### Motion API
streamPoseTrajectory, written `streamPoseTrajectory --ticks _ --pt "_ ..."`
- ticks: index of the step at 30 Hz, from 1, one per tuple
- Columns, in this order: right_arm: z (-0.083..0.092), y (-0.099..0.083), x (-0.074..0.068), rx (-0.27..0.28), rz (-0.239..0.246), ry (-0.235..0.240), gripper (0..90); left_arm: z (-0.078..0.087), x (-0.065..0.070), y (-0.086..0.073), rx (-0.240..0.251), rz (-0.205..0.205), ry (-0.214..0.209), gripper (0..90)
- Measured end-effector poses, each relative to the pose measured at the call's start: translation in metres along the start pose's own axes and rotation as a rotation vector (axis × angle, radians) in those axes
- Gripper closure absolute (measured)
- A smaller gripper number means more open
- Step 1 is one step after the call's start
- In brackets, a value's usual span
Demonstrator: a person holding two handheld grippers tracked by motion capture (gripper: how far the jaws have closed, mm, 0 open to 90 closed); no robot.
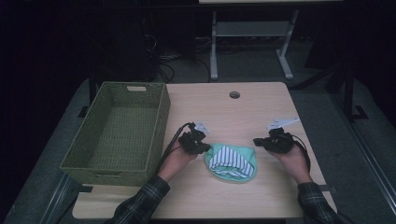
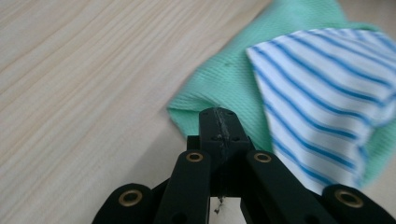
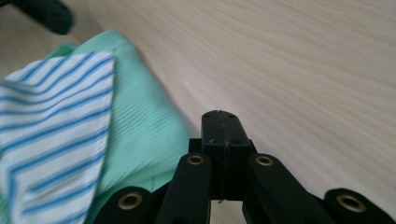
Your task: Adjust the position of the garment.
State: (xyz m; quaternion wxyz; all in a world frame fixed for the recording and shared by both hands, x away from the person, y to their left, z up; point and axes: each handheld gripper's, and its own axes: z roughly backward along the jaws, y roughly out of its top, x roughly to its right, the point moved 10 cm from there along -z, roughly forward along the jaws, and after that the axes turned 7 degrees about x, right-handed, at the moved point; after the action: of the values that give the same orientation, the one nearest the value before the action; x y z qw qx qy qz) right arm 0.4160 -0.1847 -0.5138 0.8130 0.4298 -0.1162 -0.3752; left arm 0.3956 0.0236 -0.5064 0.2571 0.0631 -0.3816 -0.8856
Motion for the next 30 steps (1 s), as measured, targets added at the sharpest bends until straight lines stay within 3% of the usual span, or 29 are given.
streamPoseTrajectory --ticks 4,8,19,30 --pt "-0.014 0.002 0.005 -0.013 0.004 0.007 89.9 0.013 0.009 0.001 0.037 0.009 -0.023 89.7" --pt "-0.024 -0.006 0.000 -0.046 0.005 0.027 89.8 0.019 0.022 -0.003 0.049 0.004 -0.052 89.7" --pt "-0.010 -0.024 -0.023 -0.074 0.029 0.068 89.8 0.023 0.032 -0.007 0.046 -0.001 -0.076 89.6" --pt "-0.002 -0.039 -0.057 -0.089 0.051 0.123 89.8 0.030 0.033 -0.012 0.025 -0.013 -0.077 85.3"
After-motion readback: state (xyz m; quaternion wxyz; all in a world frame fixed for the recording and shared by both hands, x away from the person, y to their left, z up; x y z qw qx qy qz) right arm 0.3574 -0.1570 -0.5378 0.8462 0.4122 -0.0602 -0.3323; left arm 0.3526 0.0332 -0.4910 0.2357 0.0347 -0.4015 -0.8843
